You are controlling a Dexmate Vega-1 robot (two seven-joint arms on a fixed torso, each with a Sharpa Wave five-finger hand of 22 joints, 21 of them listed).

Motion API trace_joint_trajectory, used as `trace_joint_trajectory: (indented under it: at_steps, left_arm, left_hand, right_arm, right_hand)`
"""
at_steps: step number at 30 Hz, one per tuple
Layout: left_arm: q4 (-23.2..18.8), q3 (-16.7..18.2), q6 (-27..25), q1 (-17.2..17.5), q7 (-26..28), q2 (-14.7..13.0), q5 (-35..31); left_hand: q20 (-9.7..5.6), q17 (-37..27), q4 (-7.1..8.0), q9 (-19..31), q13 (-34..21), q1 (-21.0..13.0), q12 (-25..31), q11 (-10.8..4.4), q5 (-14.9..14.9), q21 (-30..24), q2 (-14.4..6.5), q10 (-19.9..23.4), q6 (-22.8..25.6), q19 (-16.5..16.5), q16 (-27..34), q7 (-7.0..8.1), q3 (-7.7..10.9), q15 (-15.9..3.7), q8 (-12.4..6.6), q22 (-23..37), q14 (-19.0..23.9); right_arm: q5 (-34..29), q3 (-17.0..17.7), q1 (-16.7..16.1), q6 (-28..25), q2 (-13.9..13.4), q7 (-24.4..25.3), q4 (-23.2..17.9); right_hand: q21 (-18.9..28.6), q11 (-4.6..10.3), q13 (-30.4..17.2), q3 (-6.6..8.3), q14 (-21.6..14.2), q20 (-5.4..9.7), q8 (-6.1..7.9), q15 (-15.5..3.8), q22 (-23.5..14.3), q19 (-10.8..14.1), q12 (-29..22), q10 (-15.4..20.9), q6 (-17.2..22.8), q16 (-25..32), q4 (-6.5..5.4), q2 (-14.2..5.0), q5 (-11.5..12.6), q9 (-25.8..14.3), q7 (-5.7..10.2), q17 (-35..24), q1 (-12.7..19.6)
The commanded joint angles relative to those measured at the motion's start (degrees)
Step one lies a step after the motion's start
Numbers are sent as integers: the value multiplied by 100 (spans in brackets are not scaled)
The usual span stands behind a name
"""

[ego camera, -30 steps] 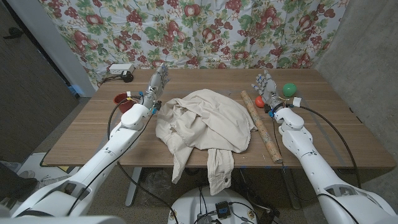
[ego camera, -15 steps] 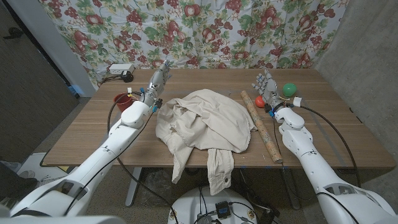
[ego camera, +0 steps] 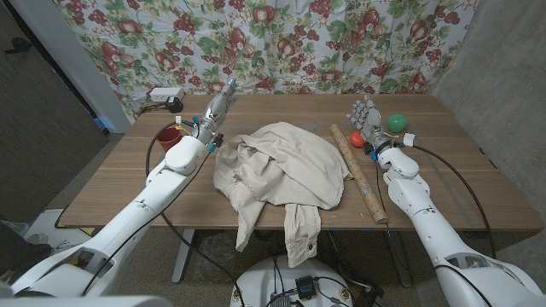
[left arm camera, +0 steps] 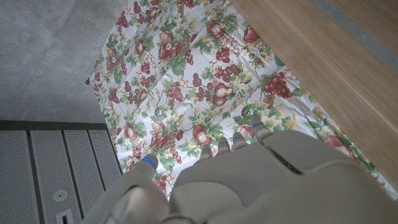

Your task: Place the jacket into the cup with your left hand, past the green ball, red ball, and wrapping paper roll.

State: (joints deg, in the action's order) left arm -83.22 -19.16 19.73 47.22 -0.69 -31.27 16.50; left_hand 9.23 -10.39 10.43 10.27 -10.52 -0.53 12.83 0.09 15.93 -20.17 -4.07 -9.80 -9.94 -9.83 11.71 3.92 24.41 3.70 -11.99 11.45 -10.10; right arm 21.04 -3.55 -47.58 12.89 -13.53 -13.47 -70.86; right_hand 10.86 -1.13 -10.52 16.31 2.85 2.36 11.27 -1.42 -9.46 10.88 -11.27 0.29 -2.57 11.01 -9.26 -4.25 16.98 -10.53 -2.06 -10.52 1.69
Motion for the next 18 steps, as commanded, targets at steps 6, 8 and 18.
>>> trace_joint_trajectory:
  at_steps: [6, 8, 18]
  left_arm:
    - [-382, 12, 18, 88, 105, -233, -524]
    - [-424, -6, 41, 77, 176, -287, -738]
    - [-608, 26, 22, 126, 177, -330, -852]
  left_hand:
    - [-23, -8, -28, 9, -20, -61, 31, 26, -17, -21, -522, -753, -560, -2, -28, 91, 38, -23, -35, -8, -628]
    - [-24, -7, -29, 9, -20, -62, 31, 29, -17, -20, -521, -745, -559, 1, -31, 95, 39, -27, -30, -9, -628]
    - [-26, -6, -32, 8, -20, -67, 28, 33, -19, -10, -514, -723, -549, 1, -35, 95, 45, -31, -11, -14, -608]
  right_arm:
    - [14, 49, -97, -1, -17, 7, -211]
    - [12, 51, -100, 7, -19, 3, -219]
    - [27, 66, -132, 7, -10, -5, -290]
  right_hand:
    - [34, 2, -16, -27, -32, 100, 18, -20, -34, 64, -5, 28, 42, 11, -4, -294, 20, -26, -22, -9, -26]
    - [34, 5, -16, -28, -33, 99, 17, -20, -34, 64, -3, 24, 43, 11, -4, -293, 20, -26, -22, -9, -26]
    - [32, 2, -16, -31, -34, 99, 14, -16, -34, 65, -2, 32, 46, 7, -2, -294, 22, -27, -22, -9, -23]
